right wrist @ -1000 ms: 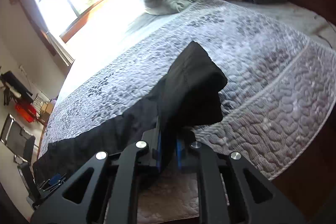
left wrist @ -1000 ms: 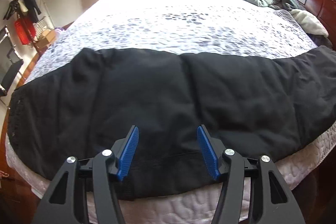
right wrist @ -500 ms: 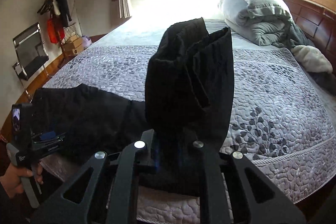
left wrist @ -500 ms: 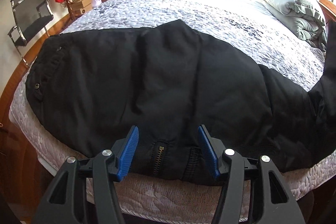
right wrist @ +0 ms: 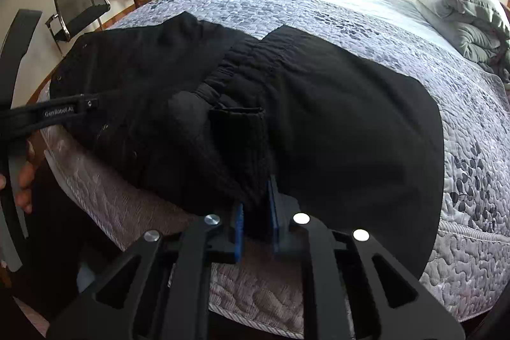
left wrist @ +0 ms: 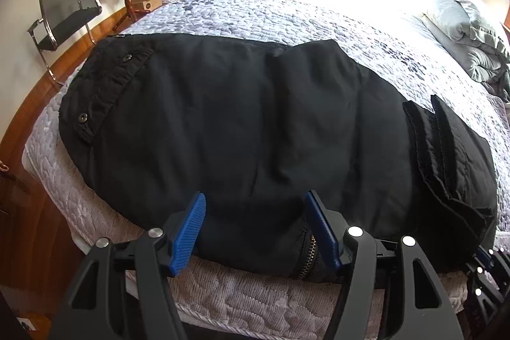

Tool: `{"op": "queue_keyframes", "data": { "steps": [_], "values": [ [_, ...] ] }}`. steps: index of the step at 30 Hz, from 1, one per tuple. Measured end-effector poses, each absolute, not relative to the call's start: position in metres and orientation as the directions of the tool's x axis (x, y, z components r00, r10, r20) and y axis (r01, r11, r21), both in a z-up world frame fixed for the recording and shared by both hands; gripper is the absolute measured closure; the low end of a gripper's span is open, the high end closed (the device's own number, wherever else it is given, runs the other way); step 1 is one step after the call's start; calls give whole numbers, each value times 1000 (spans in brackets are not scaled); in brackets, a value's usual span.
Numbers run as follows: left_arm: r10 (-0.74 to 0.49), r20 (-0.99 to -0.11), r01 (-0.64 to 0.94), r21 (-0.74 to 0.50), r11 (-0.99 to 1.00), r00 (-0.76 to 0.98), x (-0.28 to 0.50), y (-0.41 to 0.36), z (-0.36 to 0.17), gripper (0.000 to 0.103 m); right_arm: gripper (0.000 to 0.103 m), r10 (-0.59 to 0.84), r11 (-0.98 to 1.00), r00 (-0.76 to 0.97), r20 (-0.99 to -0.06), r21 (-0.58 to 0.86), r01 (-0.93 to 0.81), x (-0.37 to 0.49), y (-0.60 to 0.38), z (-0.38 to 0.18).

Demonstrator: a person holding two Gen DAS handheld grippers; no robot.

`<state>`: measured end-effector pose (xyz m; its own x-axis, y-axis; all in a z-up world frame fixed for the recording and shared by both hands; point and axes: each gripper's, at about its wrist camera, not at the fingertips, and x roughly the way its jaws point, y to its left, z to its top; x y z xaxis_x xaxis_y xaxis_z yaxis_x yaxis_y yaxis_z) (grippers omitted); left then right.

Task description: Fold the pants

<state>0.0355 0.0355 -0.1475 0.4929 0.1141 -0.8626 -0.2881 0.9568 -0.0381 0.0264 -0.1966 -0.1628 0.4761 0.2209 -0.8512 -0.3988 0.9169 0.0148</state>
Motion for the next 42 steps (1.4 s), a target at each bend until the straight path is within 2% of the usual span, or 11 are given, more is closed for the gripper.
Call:
{"op": "queue_keyframes", "data": {
  "steps": [3, 5, 6, 7, 11, 17, 22, 28, 36, 40, 42],
  "values": [
    [104, -871, -289, -44, 956, 479, 36, 36, -153, 38, 79, 242, 916, 461, -854, 43, -400, 26, -198, -167],
    [103, -871, -286, -44, 957, 480, 35, 36, -154, 38, 61, 290, 905, 432, -854, 99, -413, 24, -199, -165],
    [103, -871, -284, -43, 958, 481, 34, 37, -154, 38, 45, 331, 896, 418, -846, 142, -422, 22, -200, -161],
    [102, -871, -281, -43, 959, 481, 34, 37, -154, 37, 39, 369, 884, 413, -833, 178, -431, 19, -200, -157],
    [94, -872, -284, -54, 957, 481, 32, 38, -156, 36, 41, 371, 882, 432, -822, 166, -441, 13, -198, -149],
    [92, -871, -276, -52, 960, 483, 29, 41, -157, 34, 76, 358, 889, 427, -830, 164, -428, 18, -194, -154],
    [94, -867, -269, -48, 962, 489, 25, 46, -161, 30, 91, 405, 884, 433, -806, 223, -411, 26, -201, -144],
    [87, -864, -264, -54, 963, 495, 23, 53, -166, 30, 92, 454, 851, 437, -776, 233, -471, 25, -186, -123],
    [67, -865, -263, -76, 962, 497, 22, 57, -170, 29, 91, 395, 851, 365, -843, 186, -491, 29, -153, -162],
    [59, -866, -253, -80, 964, 497, 22, 60, -168, 29, 69, 433, 846, 343, -833, 244, -475, 29, -157, -159],
    [54, -867, -249, -82, 965, 495, 22, 60, -167, 29, 65, 445, 842, 340, -828, 259, -472, 29, -159, -154]
  ]
}}
